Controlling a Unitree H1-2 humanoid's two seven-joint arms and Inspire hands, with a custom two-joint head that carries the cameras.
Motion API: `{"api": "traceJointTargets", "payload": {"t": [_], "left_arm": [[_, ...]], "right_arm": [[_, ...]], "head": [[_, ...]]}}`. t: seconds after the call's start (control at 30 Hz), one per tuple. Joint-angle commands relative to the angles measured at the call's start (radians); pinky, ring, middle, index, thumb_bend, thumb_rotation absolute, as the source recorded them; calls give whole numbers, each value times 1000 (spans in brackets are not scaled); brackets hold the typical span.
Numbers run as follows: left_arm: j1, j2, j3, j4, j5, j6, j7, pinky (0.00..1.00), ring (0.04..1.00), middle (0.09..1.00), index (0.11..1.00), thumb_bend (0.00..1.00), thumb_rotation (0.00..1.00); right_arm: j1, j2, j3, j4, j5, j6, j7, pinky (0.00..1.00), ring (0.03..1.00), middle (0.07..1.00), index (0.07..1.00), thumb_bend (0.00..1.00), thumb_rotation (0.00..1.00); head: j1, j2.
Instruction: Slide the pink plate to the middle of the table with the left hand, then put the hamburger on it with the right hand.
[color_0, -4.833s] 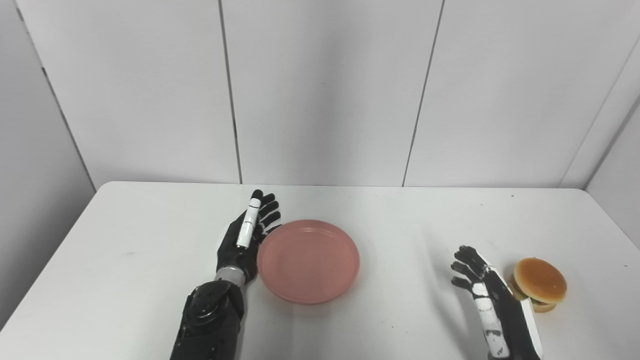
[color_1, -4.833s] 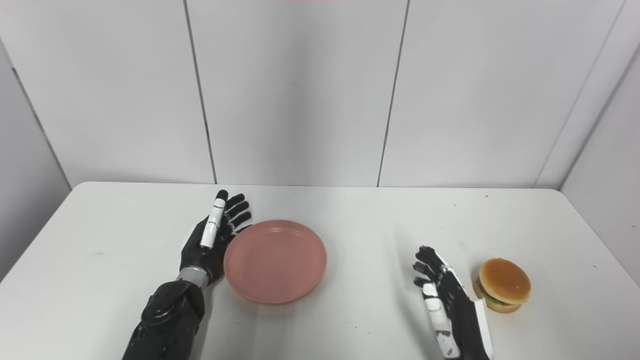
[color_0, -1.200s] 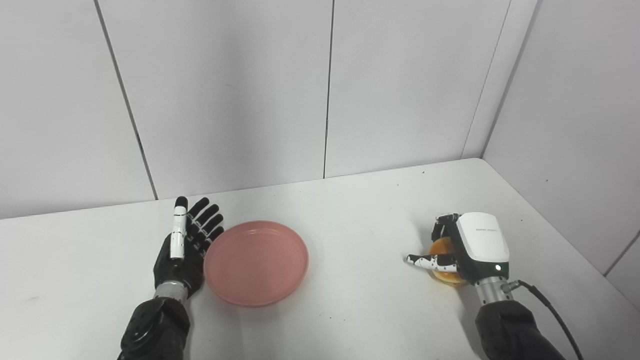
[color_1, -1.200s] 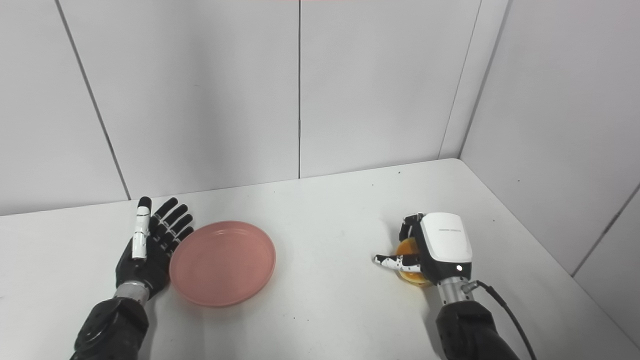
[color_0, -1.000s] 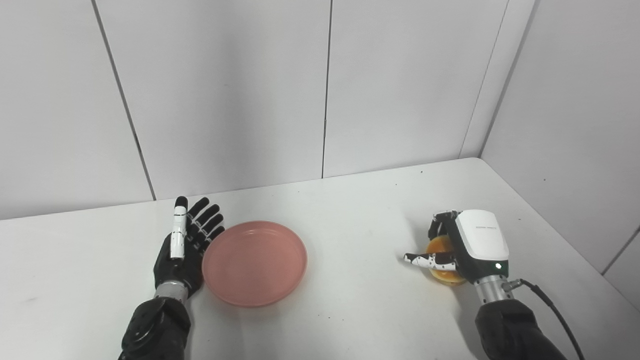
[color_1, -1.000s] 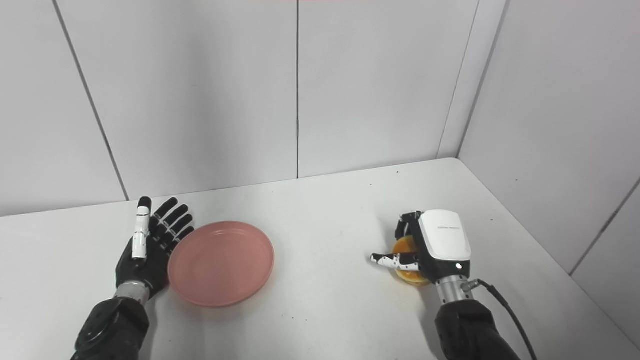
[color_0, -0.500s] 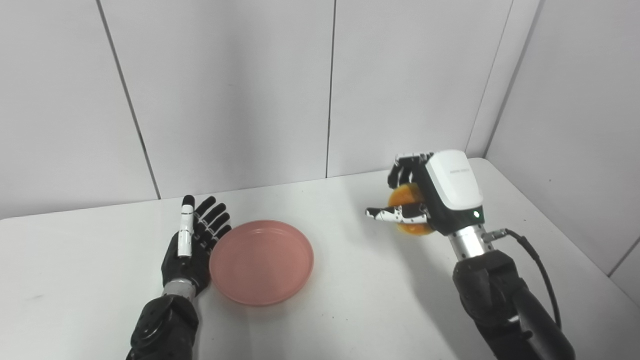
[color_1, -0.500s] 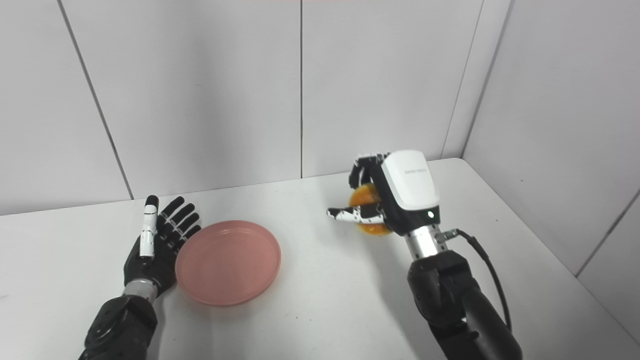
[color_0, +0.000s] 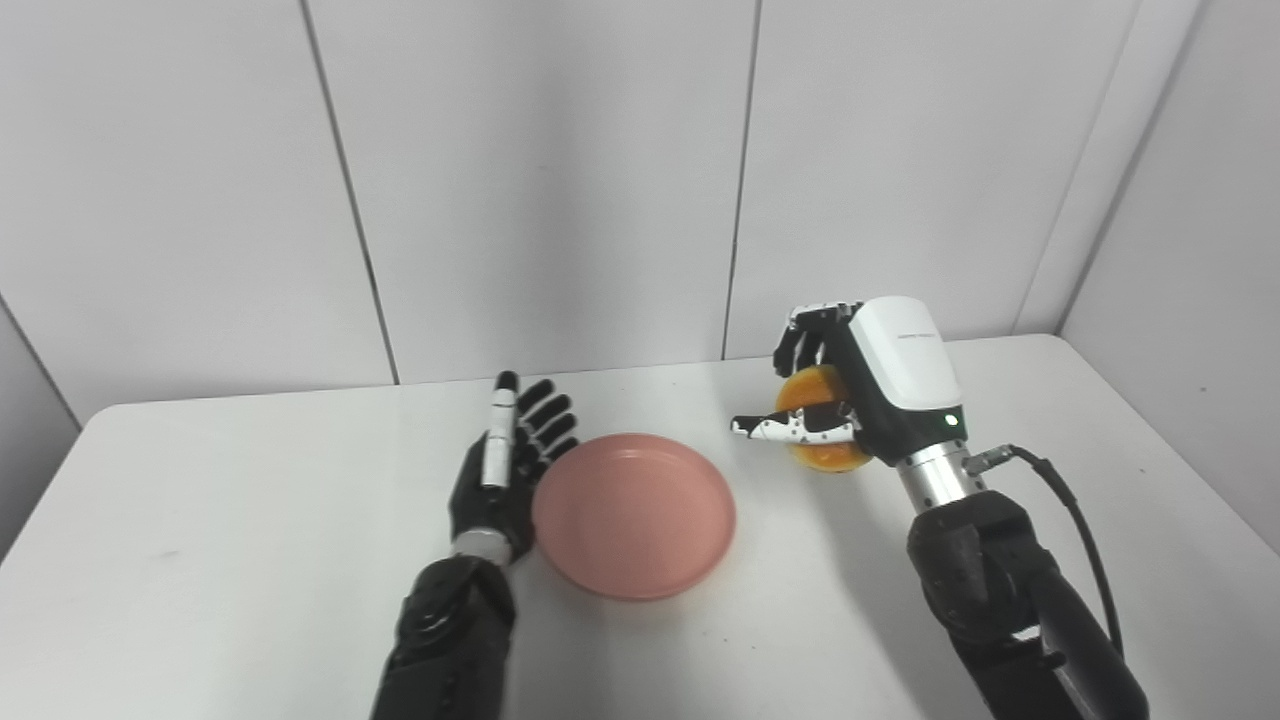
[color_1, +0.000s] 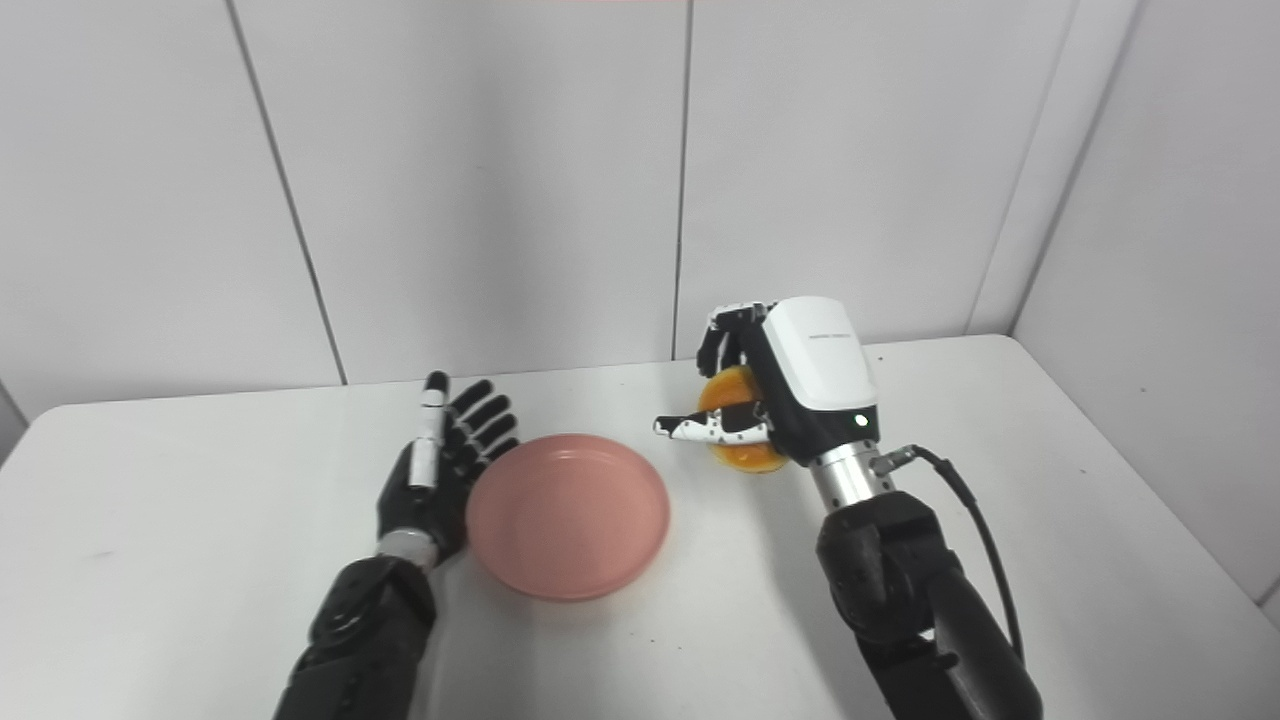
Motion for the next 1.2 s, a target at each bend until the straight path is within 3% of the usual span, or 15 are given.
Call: {"api": "traceJointTargets", "payload": {"t": [0.0,0.17,0.33,0.57,0.87,1.17], "left_arm": [[-19,-6,-1,26,14,-7,20,752,781,734,685,764,770],[-20,-10,8,48,19,-29,23,777,801,738,702,768,773],[-8,-5,8,54,25,-47,18,781,807,744,707,736,772],[-1,7,3,49,40,-56,19,775,813,770,746,728,791],[6,7,15,43,29,-51,11,759,804,770,731,715,774],[10,11,15,26,29,-40,9,734,782,751,709,720,758]], "right_arm": [[-59,13,15,6,5,-56,-7,111,159,229,265,623,263],[-85,65,63,67,-12,-69,-18,100,150,220,250,624,278],[-106,140,89,105,-17,-10,19,101,152,227,259,621,225],[-127,196,109,214,-31,-28,-11,103,154,226,258,633,211],[-132,240,112,315,19,-45,-22,102,153,223,239,632,148],[-124,251,118,383,27,-40,-60,102,155,228,253,618,185]], "head": [[16,-1],[32,-7],[42,-9],[45,-5],[45,-1],[38,2]]}}
